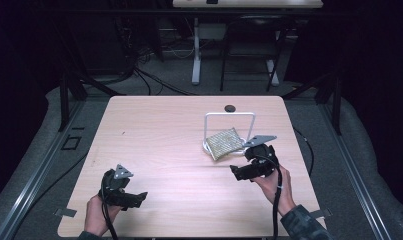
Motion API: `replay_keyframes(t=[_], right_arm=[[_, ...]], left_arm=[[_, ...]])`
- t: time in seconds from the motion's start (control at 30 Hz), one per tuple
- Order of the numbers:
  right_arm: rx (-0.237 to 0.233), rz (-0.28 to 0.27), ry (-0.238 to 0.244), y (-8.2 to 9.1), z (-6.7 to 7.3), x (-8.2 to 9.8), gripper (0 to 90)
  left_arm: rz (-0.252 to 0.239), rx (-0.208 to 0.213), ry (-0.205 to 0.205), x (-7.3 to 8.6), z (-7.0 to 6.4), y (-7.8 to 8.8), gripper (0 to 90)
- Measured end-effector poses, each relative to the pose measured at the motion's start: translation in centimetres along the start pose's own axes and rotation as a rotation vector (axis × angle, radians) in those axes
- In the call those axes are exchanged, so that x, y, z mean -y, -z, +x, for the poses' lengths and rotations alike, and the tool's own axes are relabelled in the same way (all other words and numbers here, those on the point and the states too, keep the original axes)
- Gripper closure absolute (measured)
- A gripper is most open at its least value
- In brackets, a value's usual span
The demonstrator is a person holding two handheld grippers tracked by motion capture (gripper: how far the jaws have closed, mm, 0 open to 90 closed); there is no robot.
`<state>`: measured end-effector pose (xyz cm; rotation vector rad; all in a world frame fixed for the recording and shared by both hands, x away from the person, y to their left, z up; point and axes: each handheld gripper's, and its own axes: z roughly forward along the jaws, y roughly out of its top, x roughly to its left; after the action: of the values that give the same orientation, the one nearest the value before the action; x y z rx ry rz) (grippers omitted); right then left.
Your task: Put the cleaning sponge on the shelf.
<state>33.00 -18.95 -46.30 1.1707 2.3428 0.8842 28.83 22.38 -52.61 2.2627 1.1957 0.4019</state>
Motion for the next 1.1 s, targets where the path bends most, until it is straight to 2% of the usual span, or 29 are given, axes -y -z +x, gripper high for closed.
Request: replay_keyframes(t=[0.17, 0.33, 0.5, 0.6, 0.7, 0.8, 0.87, 1.1], right_arm=[[0.007, 0.011, 0.005, 1.6, -0.4, 1.9, 5.7], [0.009, 0.015, -0.014, 3.1, -0.5, 4.3, 5.6], [0.011, 0.045, -0.044, 3.4, -1.0, 7.3, 5.2], [0.024, 0.014, -0.052, 3.4, -1.7, 9.2, 7.6], [0.020, 0.037, -0.084, 2.9, -2.4, 10.5, 5.3], [0.027, 0.087, -0.075, 2.4, -2.7, 11.2, 3.5], [0.026, 0.076, -0.084, 2.3, -2.7, 11.2, 3.4], [0.028, 0.093, -0.071, 1.9, -2.8, 11.2, 4.4]], left_arm=[[-0.002, -0.001, 0.002, 0.0, -0.1, 0.0, 12.2], [-0.002, -0.002, -0.002, 0.0, -0.2, 0.1, 12.2], [0.002, -0.002, -0.007, 0.0, -0.1, -0.1, 12.1], [0.002, -0.001, 0.002, -0.1, -0.1, -0.2, 12.1], [-0.006, -0.004, -0.002, -0.1, -0.2, 0.0, 12.1], [-0.010, -0.007, -0.005, 0.0, -0.2, 0.1, 12.0], [-0.008, -0.004, -0.002, 0.0, -0.1, 0.2, 12.0], [-0.006, 0.005, 0.003, -0.1, 0.0, 0.0, 11.9]])
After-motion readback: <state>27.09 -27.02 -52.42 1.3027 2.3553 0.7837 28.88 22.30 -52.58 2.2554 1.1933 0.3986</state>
